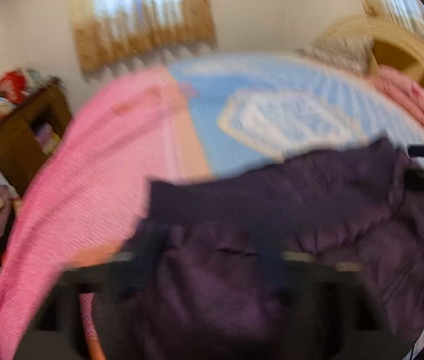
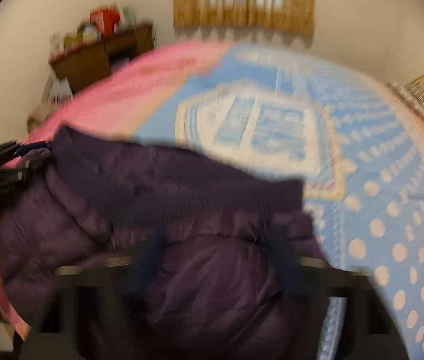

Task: Fold large clothes
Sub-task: 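Hold the ribbed hem with both grippers and fold it over toward the collar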

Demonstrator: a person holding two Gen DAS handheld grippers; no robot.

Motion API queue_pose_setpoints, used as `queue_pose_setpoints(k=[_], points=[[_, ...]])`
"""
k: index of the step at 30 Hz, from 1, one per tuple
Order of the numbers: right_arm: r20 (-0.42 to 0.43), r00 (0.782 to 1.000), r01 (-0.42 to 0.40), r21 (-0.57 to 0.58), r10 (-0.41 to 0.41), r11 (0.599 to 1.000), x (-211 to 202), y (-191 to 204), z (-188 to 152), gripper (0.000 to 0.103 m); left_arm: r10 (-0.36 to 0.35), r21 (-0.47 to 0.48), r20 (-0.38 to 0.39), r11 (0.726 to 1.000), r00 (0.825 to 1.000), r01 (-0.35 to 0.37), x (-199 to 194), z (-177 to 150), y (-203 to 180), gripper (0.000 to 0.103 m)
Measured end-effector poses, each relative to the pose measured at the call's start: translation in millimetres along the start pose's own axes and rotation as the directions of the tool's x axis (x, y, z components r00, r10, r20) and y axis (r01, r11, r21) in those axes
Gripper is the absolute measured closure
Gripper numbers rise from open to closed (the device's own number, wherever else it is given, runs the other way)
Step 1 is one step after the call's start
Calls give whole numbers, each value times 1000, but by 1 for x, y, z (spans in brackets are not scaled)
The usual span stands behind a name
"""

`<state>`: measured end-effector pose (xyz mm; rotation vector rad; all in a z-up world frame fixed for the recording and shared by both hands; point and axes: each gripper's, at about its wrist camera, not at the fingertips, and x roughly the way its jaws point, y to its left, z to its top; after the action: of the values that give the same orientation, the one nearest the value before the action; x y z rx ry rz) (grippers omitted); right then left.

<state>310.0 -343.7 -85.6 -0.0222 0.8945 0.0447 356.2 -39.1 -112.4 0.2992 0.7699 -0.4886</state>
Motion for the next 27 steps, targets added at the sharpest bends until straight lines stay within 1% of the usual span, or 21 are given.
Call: queue_pose_setpoints(k=[1, 2, 3, 5, 6, 7, 9, 10, 12, 13, 16, 17, 18, 19, 20, 21, 22, 24, 25, 26, 27], points=[[4, 1000, -3, -7, 3, 1000, 2, 1, -3, 67, -15, 15, -18, 1000, 1000, 15, 7, -3, -3, 91], [21, 1000, 2, -23, -1, 1000, 0, 5, -5, 71, -14, 25, -6, 1000, 1000, 14, 6, -5, -5, 95], [62, 998, 18, -27, -16, 999, -10, 7, -7, 74, -7, 27, 20, 1000, 1000, 6, 0, -7, -7, 97], [156, 988, 21, -16, -18, 1000, -33, 8, -6, 75, 14, 6, 100, 1000, 995, -15, -20, -7, -5, 98], [207, 978, 25, -12, -22, 1000, -48, 8, -5, 76, 17, -14, 138, 1000, 990, -15, -32, -5, -2, 102], [236, 971, 35, -10, -31, 999, -56, 9, -3, 76, 30, -24, 162, 999, 986, -26, -39, -4, -1, 102], [284, 958, 50, -15, -44, 999, -71, 13, 1, 77, 79, -32, 222, 997, 972, -74, -54, 4, 2, 102], [307, 950, 71, -14, -64, 997, -76, 16, 3, 77, 81, -58, 249, 996, 965, -69, -61, 10, 6, 102], [328, 940, 96, -2, -90, 995, -78, 19, 10, 77, 90, -80, 255, 994, 963, -71, -61, 22, 12, 102], [322, 943, 85, 12, -84, 996, -76, 18, 12, 77, 89, -80, 253, 994, 963, -71, -58, 25, 14, 102], [295, 953, 58, 38, -66, 998, -64, 15, 15, 77, 68, -100, 200, 994, 977, -49, -45, 28, 15, 100], [294, 953, 60, 36, -68, 998, -63, 16, 13, 77, 63, -102, 195, 994, 979, -44, -44, 27, 14, 96], [295, 953, 62, 35, -69, 997, -64, 15, 11, 77, 63, -97, 192, 994, 979, -45, -44, 26, 12, 79], [296, 953, 55, 39, -64, 998, -64, 14, 11, 77, 73, -90, 187, 994, 980, -57, -42, 25, 11, 66], [297, 953, 49, 43, -59, 998, -66, 12, 10, 77, 83, -86, 183, 994, 980, -68, -42, 23, 9, 35], [299, 953, 43, 45, -55, 998, -67, 12, 10, 77, 101, -77, 169, 993, 981, -89, -39, 22, 6, 19], [300, 953, 40, 45, -52, 998, -68, 12, 11, 77, 96, -45, 153, 995, 984, -90, -34, 21, 1, 18], [304, 951, 42, 36, -51, 998, -70, 15, 12, 77, 69, 5, 96, 998, 993, -70, -24, 19, -8, 17], [307, 951, 40, 34, -49, 999, -71, 16, 11, 77, 68, 30, 71, 997, 995, -70, -17, 17, -15, 18], [309, 950, 36, 34, -45, 999, -72, 17, 11, 77, 76, 62, 44, 995, 996, -79, -11, 15, -20, 20], [313, 949, 33, 34, -42, 999, -73, 18, 11, 77, 98, 96, 11, 991, 995, -98, -3, 14, -25, 40]])
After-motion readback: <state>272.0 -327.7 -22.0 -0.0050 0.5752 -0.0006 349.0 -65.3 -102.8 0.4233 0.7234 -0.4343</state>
